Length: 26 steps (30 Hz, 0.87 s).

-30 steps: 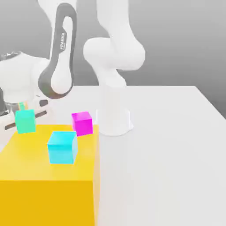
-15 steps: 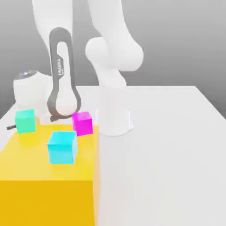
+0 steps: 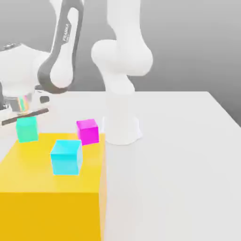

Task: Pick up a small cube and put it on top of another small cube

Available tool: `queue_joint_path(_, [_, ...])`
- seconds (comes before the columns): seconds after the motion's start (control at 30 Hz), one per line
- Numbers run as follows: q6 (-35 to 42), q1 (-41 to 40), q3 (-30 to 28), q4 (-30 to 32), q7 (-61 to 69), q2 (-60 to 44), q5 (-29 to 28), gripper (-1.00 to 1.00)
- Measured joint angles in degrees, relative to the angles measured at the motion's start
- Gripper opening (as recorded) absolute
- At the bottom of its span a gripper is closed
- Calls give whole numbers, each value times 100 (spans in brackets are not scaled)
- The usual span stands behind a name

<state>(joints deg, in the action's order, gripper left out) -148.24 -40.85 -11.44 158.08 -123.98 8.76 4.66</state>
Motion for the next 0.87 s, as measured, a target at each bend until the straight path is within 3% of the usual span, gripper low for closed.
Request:
queue_joint_path(0.3, [2183,595,-256,-1117,2034,984,793,-100])
queue_joint_path(0.53, [3492,1770,1045,-1378,2511,2175,356,-100])
queue_joint_path(0.63, [3376,2016,1689,-1150,2243,2343,23,-100])
queue_joint_path(0.73, [2727,2052,1841,-715,2188,2141,-15,-100])
queue_joint_path(0.77, [2523,2054,1863,-584,2187,2068,-10,100])
queue_joint_path(0.87, [2523,2054,1863,-584,2187,2068,-10,100])
